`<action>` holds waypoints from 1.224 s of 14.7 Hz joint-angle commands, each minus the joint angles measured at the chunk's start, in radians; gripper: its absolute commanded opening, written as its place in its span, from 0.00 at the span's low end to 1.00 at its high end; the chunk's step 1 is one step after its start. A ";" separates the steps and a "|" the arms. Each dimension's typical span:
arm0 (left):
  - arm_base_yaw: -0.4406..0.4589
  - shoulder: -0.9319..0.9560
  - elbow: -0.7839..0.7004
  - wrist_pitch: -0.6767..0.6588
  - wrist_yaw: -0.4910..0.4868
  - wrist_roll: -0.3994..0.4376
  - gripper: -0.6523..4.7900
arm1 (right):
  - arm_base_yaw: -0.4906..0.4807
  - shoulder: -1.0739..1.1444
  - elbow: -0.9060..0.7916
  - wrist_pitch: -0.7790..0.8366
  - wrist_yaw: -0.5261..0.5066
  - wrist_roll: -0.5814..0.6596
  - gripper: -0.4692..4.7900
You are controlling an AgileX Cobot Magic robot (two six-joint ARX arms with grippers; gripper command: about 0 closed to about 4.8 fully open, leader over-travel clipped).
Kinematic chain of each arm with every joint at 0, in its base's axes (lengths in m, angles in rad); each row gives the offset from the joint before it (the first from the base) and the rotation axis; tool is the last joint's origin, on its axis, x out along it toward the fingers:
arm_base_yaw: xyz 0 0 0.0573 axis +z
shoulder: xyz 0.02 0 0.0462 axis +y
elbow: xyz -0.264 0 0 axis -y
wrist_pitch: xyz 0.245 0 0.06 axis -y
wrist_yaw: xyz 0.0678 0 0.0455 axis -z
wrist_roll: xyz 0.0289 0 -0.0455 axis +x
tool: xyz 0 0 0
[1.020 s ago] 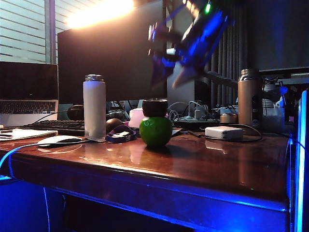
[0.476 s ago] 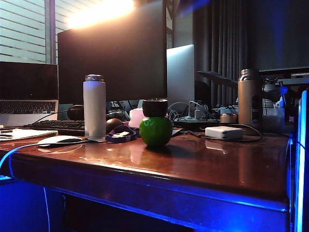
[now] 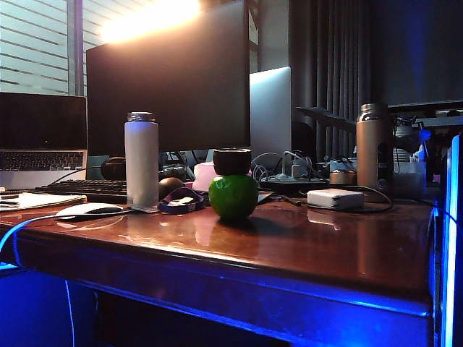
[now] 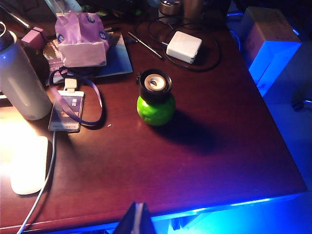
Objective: Stack the black thermos bottle cap from the table onto the green apple.
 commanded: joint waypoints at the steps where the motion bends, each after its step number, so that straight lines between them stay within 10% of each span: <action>1: -0.001 -0.003 0.003 0.016 0.005 -0.024 0.11 | -0.001 -0.098 -0.001 -0.116 0.117 0.097 0.09; 10: -0.002 -0.074 -0.147 0.154 0.008 -0.011 0.11 | -0.001 -0.551 -0.869 0.280 0.131 0.093 0.09; 18: -0.001 -0.423 -0.773 0.558 -0.142 -0.113 0.11 | -0.001 -0.862 -1.241 0.269 0.183 0.173 0.09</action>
